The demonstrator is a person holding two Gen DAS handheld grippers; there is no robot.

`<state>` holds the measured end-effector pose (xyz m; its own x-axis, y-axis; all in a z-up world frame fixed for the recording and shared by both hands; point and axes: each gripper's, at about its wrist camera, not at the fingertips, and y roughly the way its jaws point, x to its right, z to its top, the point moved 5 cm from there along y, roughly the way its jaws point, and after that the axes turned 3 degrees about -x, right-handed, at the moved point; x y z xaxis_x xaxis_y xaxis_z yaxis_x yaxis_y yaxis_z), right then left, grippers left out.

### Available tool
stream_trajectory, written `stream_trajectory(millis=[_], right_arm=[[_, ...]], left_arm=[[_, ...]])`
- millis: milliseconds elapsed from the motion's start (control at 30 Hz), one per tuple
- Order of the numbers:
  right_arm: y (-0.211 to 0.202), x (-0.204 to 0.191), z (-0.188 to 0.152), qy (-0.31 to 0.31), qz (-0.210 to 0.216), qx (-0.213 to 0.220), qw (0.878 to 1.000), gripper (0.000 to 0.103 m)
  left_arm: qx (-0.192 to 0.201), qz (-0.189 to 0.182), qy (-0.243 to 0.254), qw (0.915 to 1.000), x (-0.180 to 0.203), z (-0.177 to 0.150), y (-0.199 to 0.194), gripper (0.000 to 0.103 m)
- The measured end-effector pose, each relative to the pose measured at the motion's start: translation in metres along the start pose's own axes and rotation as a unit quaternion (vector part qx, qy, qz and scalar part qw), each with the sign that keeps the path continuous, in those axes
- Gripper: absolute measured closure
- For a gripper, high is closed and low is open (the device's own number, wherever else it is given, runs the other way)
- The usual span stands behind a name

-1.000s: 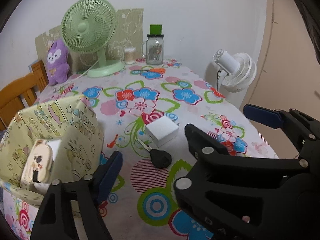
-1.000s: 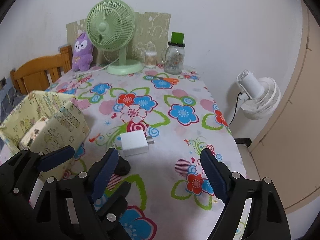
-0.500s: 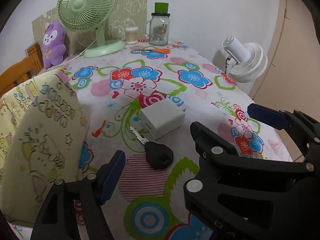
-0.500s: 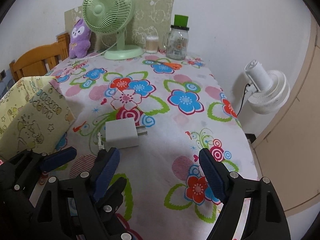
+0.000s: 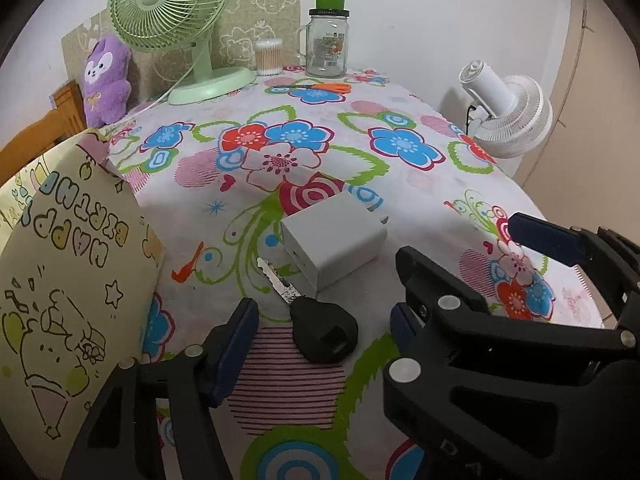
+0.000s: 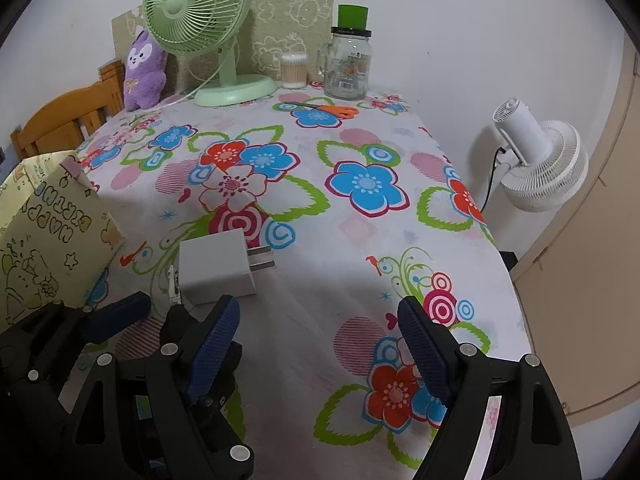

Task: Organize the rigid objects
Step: 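Grasp the black car key with the left tool while the right tool grasps the white charger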

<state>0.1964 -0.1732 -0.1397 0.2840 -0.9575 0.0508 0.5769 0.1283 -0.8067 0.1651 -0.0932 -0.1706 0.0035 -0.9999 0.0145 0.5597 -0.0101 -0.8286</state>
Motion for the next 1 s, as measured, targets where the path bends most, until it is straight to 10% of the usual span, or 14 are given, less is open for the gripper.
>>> stream_trajectory(millis=[200,1000], right_arm=[[0.001,-0.003,0.001,-0.001,0.005,0.001,1.000,0.019],[0.037,-0.038,0.018,-0.022,0.082,-0.022,0.996,0.019]], left_arm=[[0.004,-0.007,0.002,1.0000,-0.002,0.001,-0.002,0.069],[-0.009,0.005,-0.013,0.9999,-0.028,0.002,-0.002,0.069]])
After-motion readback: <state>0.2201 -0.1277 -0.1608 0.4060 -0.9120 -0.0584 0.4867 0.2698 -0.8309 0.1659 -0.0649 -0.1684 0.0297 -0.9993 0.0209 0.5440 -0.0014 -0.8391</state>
